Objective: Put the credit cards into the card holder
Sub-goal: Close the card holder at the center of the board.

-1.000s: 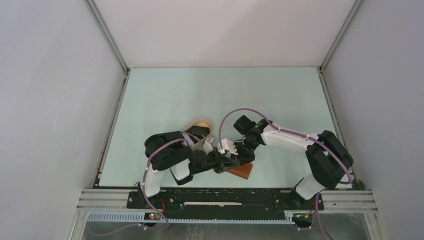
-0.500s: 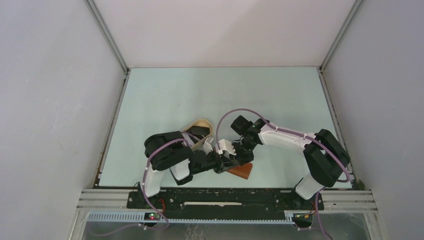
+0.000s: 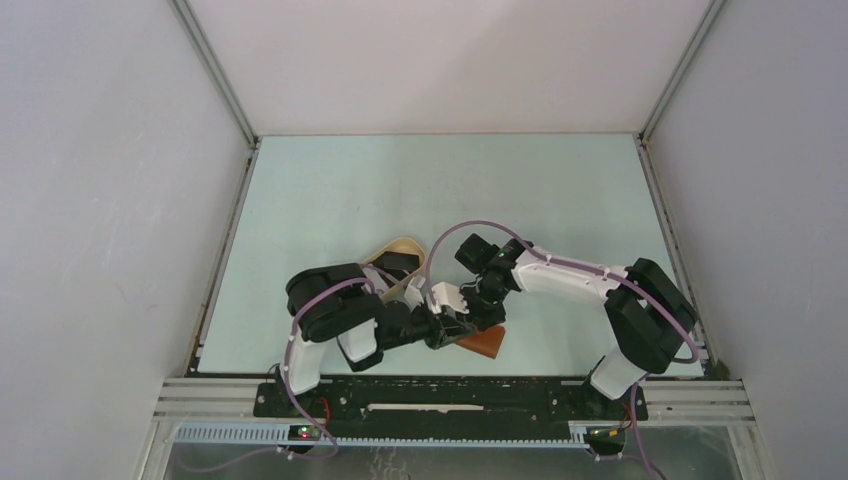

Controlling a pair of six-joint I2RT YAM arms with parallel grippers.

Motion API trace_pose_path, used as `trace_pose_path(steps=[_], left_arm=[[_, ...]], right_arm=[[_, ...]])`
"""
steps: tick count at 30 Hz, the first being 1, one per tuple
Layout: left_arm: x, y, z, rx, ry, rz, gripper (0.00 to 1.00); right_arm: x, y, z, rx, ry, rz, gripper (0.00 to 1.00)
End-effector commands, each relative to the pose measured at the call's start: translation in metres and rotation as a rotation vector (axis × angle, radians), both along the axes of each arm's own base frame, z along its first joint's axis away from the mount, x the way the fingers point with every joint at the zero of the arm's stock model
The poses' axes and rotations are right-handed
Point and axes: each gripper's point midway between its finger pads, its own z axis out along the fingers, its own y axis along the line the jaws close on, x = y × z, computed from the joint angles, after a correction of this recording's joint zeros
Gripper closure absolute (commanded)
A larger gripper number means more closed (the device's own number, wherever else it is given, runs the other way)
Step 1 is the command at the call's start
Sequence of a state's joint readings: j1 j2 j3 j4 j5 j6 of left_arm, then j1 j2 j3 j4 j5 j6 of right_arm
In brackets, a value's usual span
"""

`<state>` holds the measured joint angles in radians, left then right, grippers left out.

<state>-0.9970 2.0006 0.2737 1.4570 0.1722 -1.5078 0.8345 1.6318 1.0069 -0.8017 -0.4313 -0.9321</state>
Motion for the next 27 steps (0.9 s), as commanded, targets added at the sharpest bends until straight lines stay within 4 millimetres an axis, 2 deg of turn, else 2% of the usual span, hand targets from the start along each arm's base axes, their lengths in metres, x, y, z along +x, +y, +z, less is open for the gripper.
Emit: trace_pose_path(steps=[1, 27], left_arm=[[-0.009, 0.019, -0.033, 0.114, 0.096, 0.007, 1.0], [-0.003, 0.038, -0.01, 0.129, 0.001, 0.051, 1.0]], right_arm=[[-0.025, -0.017, -0.043, -0.128, 0.071, 0.043, 0.9], [-0.037, -0.02, -0.057, -0.216, 0.094, 0.056, 0.93]])
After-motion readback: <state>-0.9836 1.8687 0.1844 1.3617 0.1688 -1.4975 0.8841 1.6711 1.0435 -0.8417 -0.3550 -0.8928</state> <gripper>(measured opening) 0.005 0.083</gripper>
